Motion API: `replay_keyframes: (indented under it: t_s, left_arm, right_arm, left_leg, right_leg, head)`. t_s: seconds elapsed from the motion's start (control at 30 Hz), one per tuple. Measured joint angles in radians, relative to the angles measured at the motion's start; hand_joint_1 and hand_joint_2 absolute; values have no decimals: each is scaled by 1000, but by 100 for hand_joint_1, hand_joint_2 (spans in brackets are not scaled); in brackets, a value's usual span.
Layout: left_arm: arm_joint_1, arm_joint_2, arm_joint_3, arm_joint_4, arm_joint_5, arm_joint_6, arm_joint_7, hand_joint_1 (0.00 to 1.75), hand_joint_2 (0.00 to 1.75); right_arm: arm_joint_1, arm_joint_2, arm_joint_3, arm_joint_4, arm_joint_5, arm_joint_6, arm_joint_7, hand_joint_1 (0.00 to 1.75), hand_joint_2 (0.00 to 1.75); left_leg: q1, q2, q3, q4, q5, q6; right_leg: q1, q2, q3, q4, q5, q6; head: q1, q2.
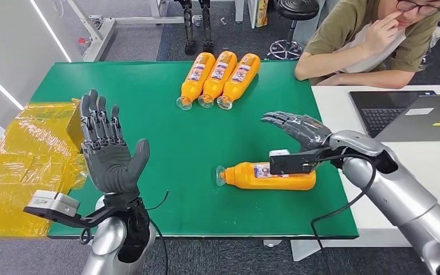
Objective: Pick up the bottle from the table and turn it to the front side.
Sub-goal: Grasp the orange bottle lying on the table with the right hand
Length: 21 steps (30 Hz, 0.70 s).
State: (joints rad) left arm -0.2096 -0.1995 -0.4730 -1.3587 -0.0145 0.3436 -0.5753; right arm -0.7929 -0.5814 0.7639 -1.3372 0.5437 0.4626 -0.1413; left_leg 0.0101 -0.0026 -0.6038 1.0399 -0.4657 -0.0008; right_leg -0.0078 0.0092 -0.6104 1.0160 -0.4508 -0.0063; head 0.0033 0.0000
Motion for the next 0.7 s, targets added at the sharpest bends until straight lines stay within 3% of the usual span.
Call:
replay_keyframes:
  t_s: [0.3, 0.7]
  left_arm:
    - [-26, 10, -23, 13, 31, 3, 7, 0, 175]
    - [-31, 15, -31, 26, 52, 8, 0, 0, 175]
  right_arm:
    - [-62, -41, 149, 114, -143, 32, 14, 0, 175]
    - [-33, -25, 230, 278, -91, -133, -5, 0, 175]
  left_leg:
    - [0, -1, -1, 0, 0, 0]
    - [0, -1, -1, 0, 0, 0]
  right_leg:
    - [1, 0, 0, -1, 0, 0]
    - [1, -1, 0, -1, 0, 0]
  head:
    - [0, 0]
    - [0, 0]
